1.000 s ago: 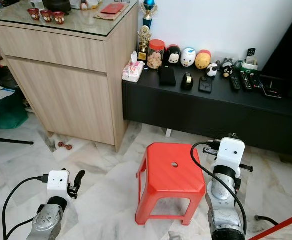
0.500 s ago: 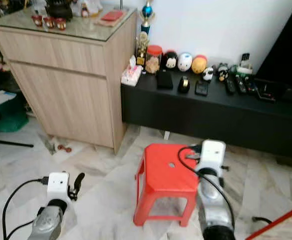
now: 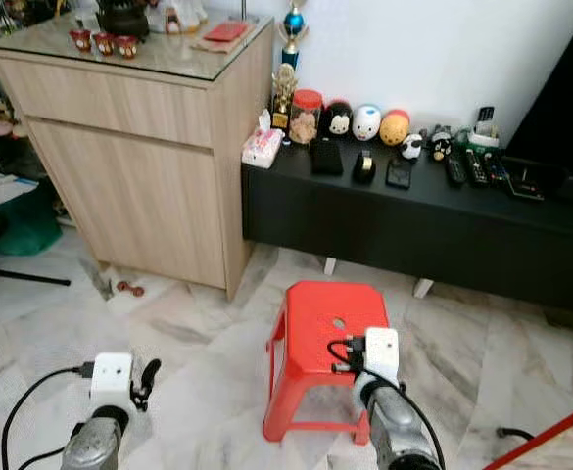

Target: Hang keys on a hook

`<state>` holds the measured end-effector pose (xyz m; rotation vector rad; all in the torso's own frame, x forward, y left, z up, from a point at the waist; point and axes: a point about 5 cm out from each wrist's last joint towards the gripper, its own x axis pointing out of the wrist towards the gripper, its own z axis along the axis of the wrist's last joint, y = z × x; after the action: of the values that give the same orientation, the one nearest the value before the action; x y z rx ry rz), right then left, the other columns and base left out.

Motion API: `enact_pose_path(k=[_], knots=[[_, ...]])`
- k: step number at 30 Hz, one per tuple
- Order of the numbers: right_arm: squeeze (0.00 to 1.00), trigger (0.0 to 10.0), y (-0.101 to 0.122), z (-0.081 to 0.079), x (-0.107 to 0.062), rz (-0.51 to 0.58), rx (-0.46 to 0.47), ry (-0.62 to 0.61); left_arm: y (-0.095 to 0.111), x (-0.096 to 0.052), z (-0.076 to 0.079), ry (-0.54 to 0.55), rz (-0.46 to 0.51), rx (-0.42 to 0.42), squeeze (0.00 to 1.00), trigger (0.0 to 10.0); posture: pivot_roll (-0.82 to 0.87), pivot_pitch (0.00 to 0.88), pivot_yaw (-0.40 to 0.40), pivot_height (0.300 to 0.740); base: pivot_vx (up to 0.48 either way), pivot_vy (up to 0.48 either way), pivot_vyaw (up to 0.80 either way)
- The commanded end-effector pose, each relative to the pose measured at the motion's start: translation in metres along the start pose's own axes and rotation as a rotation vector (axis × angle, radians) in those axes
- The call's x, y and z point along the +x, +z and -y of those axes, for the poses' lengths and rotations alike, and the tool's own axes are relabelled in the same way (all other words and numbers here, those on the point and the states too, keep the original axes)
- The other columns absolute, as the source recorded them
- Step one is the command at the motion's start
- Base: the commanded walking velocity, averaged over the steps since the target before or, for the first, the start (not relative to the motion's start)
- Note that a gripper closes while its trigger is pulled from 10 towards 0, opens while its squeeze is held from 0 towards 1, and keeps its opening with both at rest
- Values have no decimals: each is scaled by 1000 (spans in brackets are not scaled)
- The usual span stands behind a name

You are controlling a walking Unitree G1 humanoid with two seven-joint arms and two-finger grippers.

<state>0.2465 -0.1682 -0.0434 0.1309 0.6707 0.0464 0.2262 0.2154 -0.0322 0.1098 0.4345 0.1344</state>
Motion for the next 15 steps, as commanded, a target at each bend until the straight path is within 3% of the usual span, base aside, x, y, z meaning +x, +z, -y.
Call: enact_pose_path(k=[1,15], knots=[[0,10000,-10,11,-3,-50,-12,-50,-20,-8,-1,10,-98,-14,0,10000,59,0,-106,740,0,0,0],[0,10000,-43,18,-14,-177,-28,-112,-74,-39,-11,47,-374,-40,0,10000,61,0,-104,740,0,0,0]])
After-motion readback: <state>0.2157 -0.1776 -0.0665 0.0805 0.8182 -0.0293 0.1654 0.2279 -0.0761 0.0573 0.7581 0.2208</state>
